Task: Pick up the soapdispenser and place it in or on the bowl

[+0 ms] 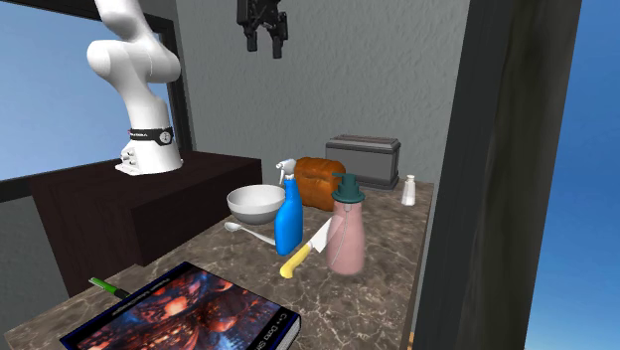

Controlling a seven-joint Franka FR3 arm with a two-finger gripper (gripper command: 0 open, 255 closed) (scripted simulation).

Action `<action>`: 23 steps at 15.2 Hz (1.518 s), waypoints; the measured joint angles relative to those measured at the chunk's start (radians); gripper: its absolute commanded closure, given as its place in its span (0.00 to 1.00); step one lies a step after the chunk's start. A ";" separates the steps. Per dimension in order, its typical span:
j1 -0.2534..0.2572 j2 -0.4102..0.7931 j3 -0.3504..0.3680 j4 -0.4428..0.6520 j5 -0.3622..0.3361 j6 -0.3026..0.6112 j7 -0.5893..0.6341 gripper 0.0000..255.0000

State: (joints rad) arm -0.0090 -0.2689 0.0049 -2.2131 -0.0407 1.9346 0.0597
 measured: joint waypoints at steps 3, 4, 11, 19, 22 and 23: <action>-0.005 0.133 -0.007 0.078 0.003 0.033 -0.006 0.00; -0.004 0.178 -0.006 0.103 0.005 0.045 -0.003 0.00; -0.014 0.461 -0.016 0.298 0.020 0.080 -0.013 0.00; -0.033 0.798 -0.021 0.601 0.039 0.053 -0.030 0.00; -0.037 0.941 -0.020 0.766 0.045 0.009 -0.030 0.00; -0.040 0.987 -0.020 0.820 0.047 -0.007 -0.032 0.00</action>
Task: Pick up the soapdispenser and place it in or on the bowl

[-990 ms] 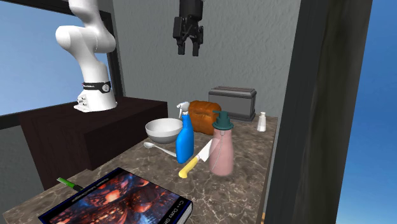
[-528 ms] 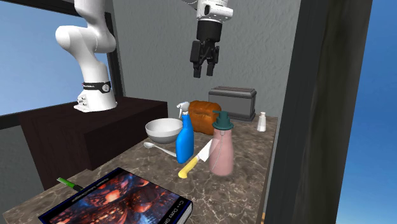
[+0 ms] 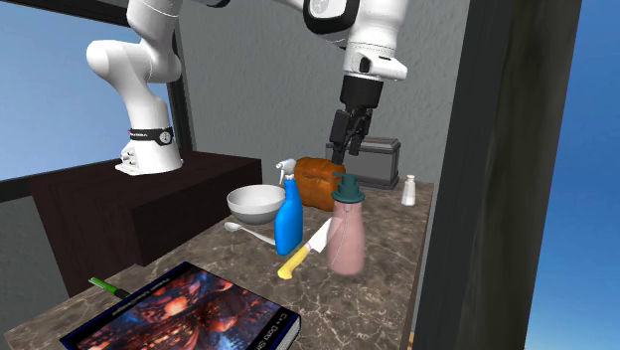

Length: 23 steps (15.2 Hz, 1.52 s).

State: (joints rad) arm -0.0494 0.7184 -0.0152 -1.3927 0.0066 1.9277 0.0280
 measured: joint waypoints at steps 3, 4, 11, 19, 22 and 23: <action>-0.004 0.164 0.002 0.194 0.006 -0.053 0.003 0.00; -0.008 0.223 0.002 0.281 0.007 -0.088 0.001 0.00; -0.011 0.364 0.003 0.421 0.010 -0.104 0.003 0.00; -0.013 0.374 0.003 0.389 0.010 -0.063 0.001 0.00; -0.013 0.373 0.003 0.390 0.010 -0.062 0.001 1.00; -0.013 0.372 0.003 0.390 0.010 -0.062 0.001 1.00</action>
